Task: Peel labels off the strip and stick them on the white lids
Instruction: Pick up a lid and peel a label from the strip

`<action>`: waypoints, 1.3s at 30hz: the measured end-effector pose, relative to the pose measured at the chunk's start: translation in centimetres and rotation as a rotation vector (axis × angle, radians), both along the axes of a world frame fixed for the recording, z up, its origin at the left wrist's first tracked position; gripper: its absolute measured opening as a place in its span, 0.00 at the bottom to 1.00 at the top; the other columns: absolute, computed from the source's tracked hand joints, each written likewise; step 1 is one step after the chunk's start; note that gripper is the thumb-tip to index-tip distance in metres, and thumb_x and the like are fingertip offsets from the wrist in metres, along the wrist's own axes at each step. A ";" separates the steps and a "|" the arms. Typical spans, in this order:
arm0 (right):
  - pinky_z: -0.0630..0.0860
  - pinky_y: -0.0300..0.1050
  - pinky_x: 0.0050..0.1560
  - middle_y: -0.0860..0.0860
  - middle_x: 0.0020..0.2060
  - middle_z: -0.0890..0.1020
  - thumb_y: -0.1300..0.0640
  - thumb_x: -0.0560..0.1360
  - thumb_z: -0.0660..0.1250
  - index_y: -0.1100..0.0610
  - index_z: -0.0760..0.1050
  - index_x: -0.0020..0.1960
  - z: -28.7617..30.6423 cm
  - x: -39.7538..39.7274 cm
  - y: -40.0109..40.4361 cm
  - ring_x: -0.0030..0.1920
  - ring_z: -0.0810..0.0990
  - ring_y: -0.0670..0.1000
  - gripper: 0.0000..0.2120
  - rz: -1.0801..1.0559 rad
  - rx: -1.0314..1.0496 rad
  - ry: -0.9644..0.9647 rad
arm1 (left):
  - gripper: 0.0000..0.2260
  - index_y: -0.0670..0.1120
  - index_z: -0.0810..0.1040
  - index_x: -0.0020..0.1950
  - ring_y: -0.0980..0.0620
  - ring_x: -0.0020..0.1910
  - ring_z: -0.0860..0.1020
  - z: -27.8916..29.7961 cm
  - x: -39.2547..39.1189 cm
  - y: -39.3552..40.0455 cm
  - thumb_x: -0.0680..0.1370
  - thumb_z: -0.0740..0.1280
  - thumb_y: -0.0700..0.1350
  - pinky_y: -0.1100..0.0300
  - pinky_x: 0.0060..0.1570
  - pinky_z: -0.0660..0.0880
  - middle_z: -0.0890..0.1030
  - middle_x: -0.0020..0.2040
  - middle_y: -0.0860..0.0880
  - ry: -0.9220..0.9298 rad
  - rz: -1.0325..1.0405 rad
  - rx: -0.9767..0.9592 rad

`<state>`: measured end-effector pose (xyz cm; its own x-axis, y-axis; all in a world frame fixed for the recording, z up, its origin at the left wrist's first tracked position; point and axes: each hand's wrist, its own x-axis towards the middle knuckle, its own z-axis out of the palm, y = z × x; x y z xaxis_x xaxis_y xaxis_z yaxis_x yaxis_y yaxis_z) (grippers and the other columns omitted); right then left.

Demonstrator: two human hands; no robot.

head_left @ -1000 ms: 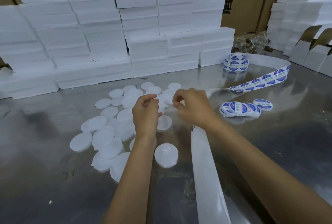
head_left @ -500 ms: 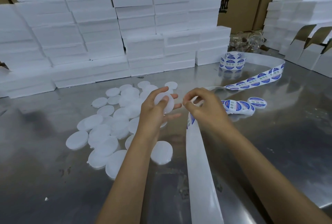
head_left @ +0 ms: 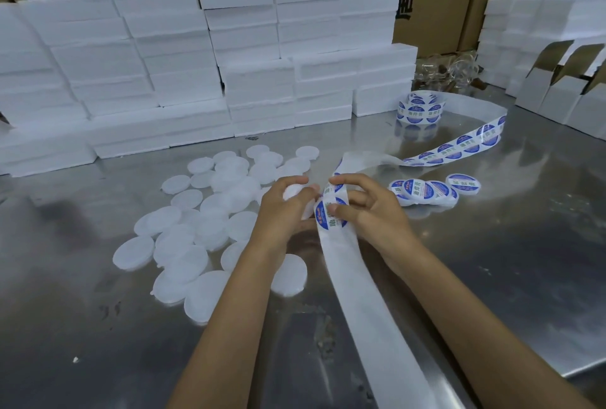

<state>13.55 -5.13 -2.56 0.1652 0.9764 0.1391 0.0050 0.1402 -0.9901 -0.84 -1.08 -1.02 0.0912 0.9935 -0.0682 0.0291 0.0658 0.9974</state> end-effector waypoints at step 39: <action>0.75 0.43 0.47 0.50 0.41 0.77 0.67 0.74 0.69 0.55 0.69 0.46 1.4 -1.9 -1.4 0.43 0.78 0.48 0.11 -0.209 0.291 -0.035 | 0.08 0.49 0.79 0.55 0.49 0.39 0.83 0.4 -2.2 0.2 0.77 0.73 0.45 0.56 0.42 0.83 0.84 0.50 0.43 0.254 -0.022 0.050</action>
<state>11.68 -6.57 -1.17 0.3476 0.8408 0.4150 0.0961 0.4083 -0.9078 -3.09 -0.85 -0.64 0.0993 0.9942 -0.0421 0.2803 0.0127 0.9598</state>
